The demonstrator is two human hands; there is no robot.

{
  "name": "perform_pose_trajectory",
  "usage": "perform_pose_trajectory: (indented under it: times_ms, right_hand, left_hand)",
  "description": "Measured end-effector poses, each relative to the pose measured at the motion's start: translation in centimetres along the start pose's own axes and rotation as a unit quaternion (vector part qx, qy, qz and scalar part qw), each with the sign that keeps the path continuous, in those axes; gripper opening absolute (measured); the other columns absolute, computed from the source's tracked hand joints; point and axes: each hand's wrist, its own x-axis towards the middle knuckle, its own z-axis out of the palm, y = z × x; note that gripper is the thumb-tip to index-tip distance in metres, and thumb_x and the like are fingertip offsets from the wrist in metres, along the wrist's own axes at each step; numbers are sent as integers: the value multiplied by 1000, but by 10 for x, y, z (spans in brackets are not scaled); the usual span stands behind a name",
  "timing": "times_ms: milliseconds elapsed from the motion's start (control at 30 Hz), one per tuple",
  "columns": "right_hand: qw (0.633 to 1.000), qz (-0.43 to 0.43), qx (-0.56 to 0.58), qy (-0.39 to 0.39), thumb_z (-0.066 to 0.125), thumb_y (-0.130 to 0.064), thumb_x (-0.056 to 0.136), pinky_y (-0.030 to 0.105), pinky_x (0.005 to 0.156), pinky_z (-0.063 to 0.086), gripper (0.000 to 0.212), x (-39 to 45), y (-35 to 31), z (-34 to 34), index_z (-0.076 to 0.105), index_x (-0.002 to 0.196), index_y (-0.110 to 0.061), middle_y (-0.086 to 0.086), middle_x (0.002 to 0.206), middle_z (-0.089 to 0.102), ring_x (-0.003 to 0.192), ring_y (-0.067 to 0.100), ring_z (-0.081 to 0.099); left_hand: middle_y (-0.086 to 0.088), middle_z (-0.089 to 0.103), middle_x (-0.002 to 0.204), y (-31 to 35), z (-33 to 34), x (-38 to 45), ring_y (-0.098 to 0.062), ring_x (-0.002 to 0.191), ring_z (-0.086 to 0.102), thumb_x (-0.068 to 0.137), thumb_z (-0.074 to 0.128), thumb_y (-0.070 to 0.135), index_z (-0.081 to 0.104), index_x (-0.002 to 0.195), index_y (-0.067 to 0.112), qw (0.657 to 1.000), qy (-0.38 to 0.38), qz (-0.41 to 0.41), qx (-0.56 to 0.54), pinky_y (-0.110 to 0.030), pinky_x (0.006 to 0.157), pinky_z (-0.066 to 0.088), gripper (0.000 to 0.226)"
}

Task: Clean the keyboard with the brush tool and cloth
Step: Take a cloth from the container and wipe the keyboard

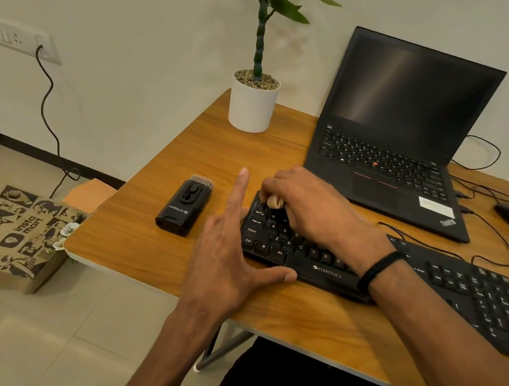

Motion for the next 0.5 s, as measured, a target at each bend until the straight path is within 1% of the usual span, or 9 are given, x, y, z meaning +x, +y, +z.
perform_pose_trajectory:
  times_ms: [67,167,267,367,433,500]
  right_hand:
    - [1000,-3,-26,7,58,-1,92,35,72,46,29,4,1,-3,63,107,-25,-5,102,64,102,19,52]
    - [999,2,-48,12,60,-1,91,35,71,44,28,11,0,-2,63,106,-24,-5,101,64,102,21,51]
    - [1000,1,5,-5,58,3,88,40,76,50,30,8,1,-1,64,103,-22,-4,98,64,103,20,51]
    - [999,14,37,-6,58,3,87,46,79,54,34,4,5,-3,66,104,-25,-4,97,64,101,20,55]
    - [999,25,22,-5,59,2,89,42,74,53,35,7,6,-3,66,107,-27,-3,101,65,103,21,56]
    - [1000,26,-3,6,62,1,90,37,70,46,32,11,7,-2,66,109,-24,-3,102,66,106,21,54]
  left_hand:
    - [10,58,143,0,0,0,-6,131,42,49,95,61,-19,155,53,1000,2,1,-1,-25,105,32,156]
    - [11,58,142,1,0,0,-8,134,43,50,96,58,-19,156,53,1000,7,1,-4,-25,106,32,156]
    - [12,58,142,0,1,-1,-6,133,41,51,95,58,-19,156,53,1000,6,1,-4,-24,104,31,155]
    - [10,57,144,-1,0,0,-8,135,42,50,95,59,-18,156,53,1000,4,-1,-8,-24,105,31,155]
    - [10,57,143,-1,0,0,-6,134,42,51,96,58,-18,156,53,1000,4,0,-7,-25,106,30,155]
    - [11,58,142,0,1,1,-1,130,38,50,96,58,-19,156,52,1000,2,0,-3,-24,105,30,156]
